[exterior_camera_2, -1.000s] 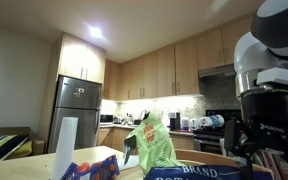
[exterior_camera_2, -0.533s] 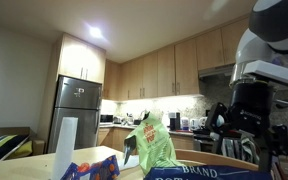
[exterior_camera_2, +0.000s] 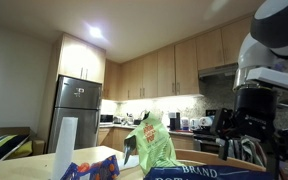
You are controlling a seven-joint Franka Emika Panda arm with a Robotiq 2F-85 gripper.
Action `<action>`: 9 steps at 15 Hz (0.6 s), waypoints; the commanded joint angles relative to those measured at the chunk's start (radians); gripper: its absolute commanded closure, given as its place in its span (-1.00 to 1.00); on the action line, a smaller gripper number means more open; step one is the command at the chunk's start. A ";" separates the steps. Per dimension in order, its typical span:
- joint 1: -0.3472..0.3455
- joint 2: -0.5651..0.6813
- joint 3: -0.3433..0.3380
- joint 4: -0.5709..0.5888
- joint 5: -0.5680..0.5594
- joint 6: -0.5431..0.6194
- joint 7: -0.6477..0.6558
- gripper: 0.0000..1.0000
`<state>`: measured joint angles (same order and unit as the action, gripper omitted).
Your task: Move the blue packet of chips to the right
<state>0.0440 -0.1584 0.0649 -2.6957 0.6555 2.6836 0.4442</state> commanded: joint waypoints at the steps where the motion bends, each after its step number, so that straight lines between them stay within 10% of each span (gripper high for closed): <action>1: 0.002 -0.001 -0.004 0.000 -0.004 -0.002 0.003 -1.00; 9: 0.034 0.031 0.007 0.019 0.131 0.087 0.016 -1.00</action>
<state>0.0613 -0.1568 0.0656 -2.6927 0.7096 2.6986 0.4442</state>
